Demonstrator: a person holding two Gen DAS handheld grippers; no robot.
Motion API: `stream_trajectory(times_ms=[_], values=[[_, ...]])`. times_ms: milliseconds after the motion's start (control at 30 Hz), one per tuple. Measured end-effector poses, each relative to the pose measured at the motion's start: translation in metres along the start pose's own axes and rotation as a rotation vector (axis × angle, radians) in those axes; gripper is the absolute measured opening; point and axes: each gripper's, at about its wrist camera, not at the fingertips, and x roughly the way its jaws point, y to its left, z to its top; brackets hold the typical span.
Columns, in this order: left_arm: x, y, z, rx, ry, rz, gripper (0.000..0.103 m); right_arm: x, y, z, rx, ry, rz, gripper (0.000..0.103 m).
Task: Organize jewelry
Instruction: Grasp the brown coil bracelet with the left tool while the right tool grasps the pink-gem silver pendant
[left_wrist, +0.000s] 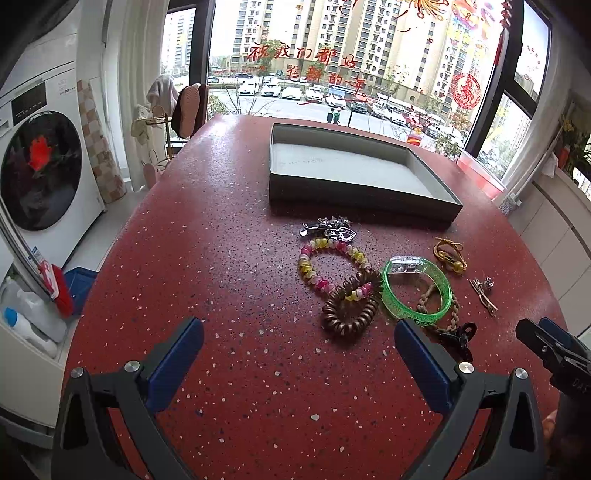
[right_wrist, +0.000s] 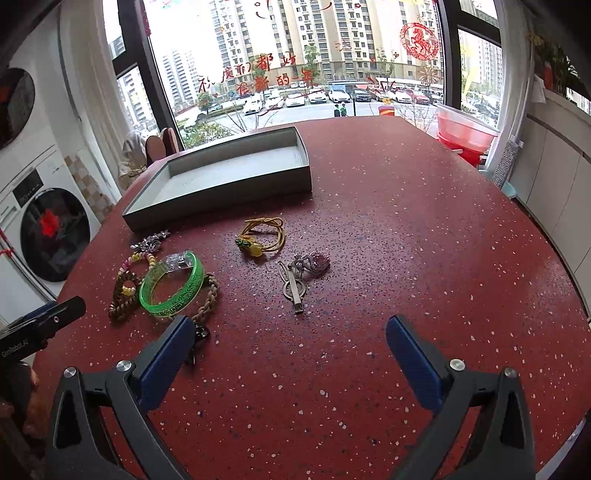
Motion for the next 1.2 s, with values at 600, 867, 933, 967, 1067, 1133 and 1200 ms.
stream_trajectory(times_ms=[600, 867, 933, 967, 1067, 1133, 1200], values=[[0.055, -0.024, 0.021, 0.067, 0.135, -0.046, 0.086, 0.057, -0.012, 0.03, -0.061, 0.2, -0.033, 0.087], [0.054, -0.029, 0.021, 0.059, 0.139, -0.065, 0.066, 0.061, 0.007, 0.03, -0.156, 0.201, -0.064, 0.069], [0.053, -0.031, 0.019, 0.064, 0.137, -0.062, 0.059, 0.059, 0.008, 0.03, -0.167, 0.197, -0.054, 0.057], [0.052, -0.031, 0.018, 0.064, 0.137, -0.062, 0.057, 0.059, 0.009, 0.031, -0.169, 0.197, -0.054, 0.047], [0.05, -0.032, 0.015, 0.07, 0.134, -0.069, 0.043, 0.058, 0.006, 0.033, -0.169, 0.199, -0.046, 0.028], [0.049, -0.033, 0.014, 0.083, 0.132, -0.069, 0.04, 0.058, 0.004, 0.033, -0.163, 0.198, -0.026, 0.019], [0.047, -0.033, 0.012, 0.088, 0.131, -0.078, 0.036, 0.058, 0.003, 0.033, -0.151, 0.2, 0.0, 0.019]])
